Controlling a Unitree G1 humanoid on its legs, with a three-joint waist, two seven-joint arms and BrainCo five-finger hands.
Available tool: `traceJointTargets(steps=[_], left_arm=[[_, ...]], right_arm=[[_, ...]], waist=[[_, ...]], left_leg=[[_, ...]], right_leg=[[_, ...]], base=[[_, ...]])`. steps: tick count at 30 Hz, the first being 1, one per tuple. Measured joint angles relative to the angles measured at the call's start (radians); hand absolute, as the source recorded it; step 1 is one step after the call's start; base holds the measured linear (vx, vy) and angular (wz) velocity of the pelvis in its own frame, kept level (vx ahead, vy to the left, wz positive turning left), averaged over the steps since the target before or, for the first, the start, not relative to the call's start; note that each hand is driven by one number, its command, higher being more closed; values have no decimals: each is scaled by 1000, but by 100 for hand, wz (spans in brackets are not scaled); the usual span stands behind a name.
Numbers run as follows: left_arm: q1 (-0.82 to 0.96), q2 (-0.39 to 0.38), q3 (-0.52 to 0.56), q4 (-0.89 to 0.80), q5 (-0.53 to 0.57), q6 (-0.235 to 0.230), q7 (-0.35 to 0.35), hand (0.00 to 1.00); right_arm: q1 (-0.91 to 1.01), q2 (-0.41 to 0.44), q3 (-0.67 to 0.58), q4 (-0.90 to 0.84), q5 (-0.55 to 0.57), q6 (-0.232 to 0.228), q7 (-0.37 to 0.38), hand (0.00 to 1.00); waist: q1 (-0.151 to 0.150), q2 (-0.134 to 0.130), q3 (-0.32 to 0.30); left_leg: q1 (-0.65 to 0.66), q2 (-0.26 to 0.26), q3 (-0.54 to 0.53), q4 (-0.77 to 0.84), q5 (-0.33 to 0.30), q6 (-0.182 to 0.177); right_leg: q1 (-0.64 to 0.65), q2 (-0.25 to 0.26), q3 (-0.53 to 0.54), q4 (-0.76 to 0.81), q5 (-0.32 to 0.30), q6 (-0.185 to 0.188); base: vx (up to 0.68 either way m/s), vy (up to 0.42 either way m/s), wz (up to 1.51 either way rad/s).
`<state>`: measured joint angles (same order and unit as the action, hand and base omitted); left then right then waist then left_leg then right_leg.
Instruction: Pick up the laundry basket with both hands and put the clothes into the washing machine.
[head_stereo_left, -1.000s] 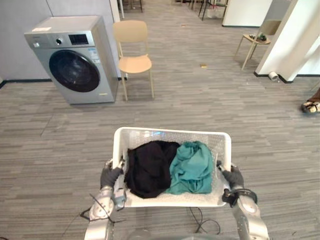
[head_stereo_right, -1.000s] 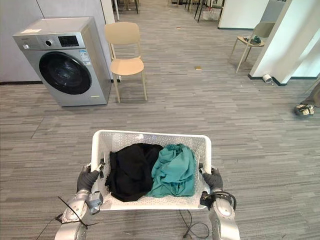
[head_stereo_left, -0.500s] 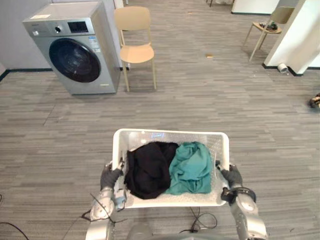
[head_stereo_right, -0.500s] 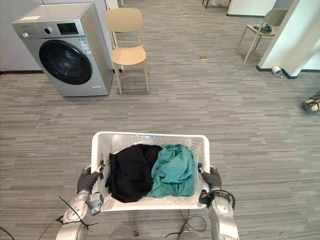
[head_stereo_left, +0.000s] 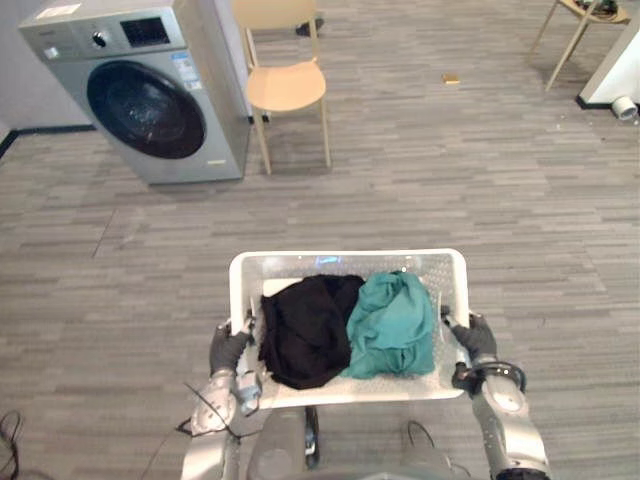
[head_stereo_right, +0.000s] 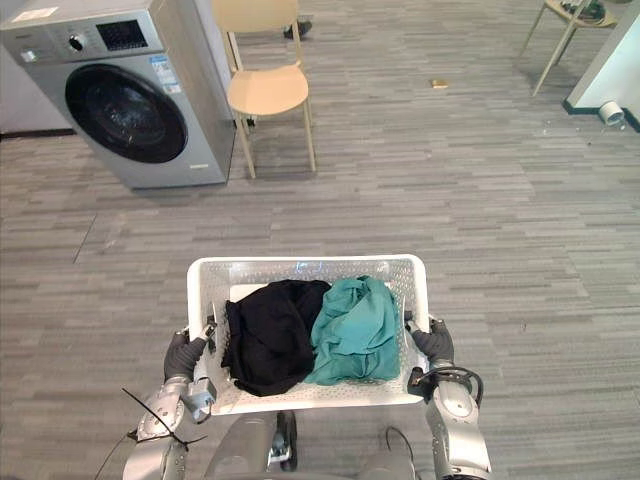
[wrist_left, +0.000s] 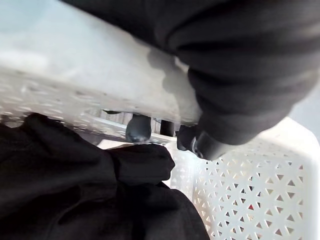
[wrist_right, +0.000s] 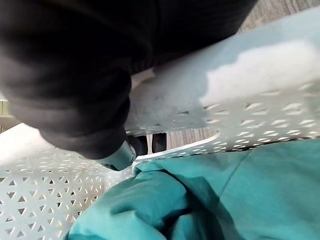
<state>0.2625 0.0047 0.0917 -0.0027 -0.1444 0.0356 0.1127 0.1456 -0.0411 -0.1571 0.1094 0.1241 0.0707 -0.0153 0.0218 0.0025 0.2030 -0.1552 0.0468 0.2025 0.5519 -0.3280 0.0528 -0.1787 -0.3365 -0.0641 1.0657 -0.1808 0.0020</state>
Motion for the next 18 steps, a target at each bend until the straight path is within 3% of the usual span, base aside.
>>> traceJointTargets(steps=[2,3,5,6,7,8,9,10,11,12,13,14,15,16,17,18], left_arm=[[-7,25,2,-7,0,-3,0,100],[-10,27,2,-10,0,-4,0,100],[-30,29,1,-11,-1,-6,-2,100],[-35,29,1,-11,-1,-6,-2,100],[-40,29,1,-11,-1,-7,-3,100],[-45,27,1,-10,0,-7,-3,100],[-38,19,1,-1,0,-7,-3,100],[-38,14,1,7,1,-6,-3,100],[-42,-5,1,15,2,-3,-2,100],[-46,-17,2,15,2,-3,-2,100],[-40,-26,5,15,2,-3,-2,100],[-33,-30,9,14,2,-3,-4,100],[-13,-38,12,1,1,-5,-6,100],[-6,-43,9,-12,-1,-18,-9,100],[-6,-42,9,-15,-1,-23,-11,100],[-16,-40,9,-22,-2,-25,-19,100]], right_arm=[[3,24,1,-1,1,-2,2,100],[3,27,1,-6,1,-3,2,100],[6,28,-5,-35,2,-3,1,100],[8,28,-8,-46,2,-3,1,100],[13,28,-11,-60,2,-3,1,100],[17,25,-11,-69,2,-3,0,100],[26,17,-5,-69,2,-3,-1,100],[31,9,-2,-69,2,-3,-2,100],[25,-10,-2,-71,3,-2,-1,100],[25,-11,-3,-77,3,-1,-1,100],[39,-15,0,-101,3,3,-1,100],[50,-19,5,-113,3,4,-2,100],[67,-19,12,-144,3,5,-7,100],[69,-19,12,-167,3,5,-16,100],[70,-18,11,-173,3,4,-24,100],[61,-18,9,-174,6,1,-31,100]], waist=[[-17,26,3],[-23,30,2],[-46,40,6],[-56,41,6],[-65,38,5],[-75,27,3],[-73,29,1],[-72,39,-2],[-68,82,-6],[-64,85,-3],[-63,95,2],[-61,98,4],[-52,107,6],[-37,104,14],[-27,94,16],[-2,69,21]], left_leg=[[169,0,-1,-137,-13,10],[200,0,-2,-169,-12,10],[309,1,-20,-271,-11,-3],[329,5,-25,-286,-15,-19],[364,4,-40,-310,-28,-43],[418,-1,-64,-320,-56,-89],[471,10,-85,-305,-80,-123],[486,24,-100,-281,-80,-125],[458,72,-128,-166,-58,-133],[409,87,-131,-28,5,-119],[328,137,-118,201,181,-83],[284,173,-111,314,320,-67],[190,263,-82,521,458,-33],[92,322,-40,689,355,31],[44,318,-36,726,307,40],[-77,264,-29,686,184,26]], right_leg=[[-104,121,-41,-1,-56,14],[-130,146,-62,-41,-66,12],[-225,248,-99,-363,-55,3],[-235,269,-91,-481,-29,7],[-246,292,-65,-666,37,18],[-248,315,-38,-831,133,14],[-238,336,-14,-822,289,-22],[-240,336,-15,-777,341,-22],[-250,359,-48,-664,247,-40],[-243,366,-65,-595,184,-50],[-181,378,-91,-564,115,-69],[-132,388,-97,-577,91,-81],[-25,418,-101,-628,52,-85],[78,444,-92,-682,36,-103],[119,442,-88,-706,28,-109],[212,417,-66,-765,20,-110]], base=[[693,211,-8],[660,138,6],[667,96,29],[678,52,48],[567,14,58],[909,-32,61],[798,-65,48],[937,-79,30],[774,-99,24],[760,-114,32],[759,-144,34],[723,-131,39],[842,-136,17],[547,-87,8],[782,-77,-21],[509,-34,-19]])
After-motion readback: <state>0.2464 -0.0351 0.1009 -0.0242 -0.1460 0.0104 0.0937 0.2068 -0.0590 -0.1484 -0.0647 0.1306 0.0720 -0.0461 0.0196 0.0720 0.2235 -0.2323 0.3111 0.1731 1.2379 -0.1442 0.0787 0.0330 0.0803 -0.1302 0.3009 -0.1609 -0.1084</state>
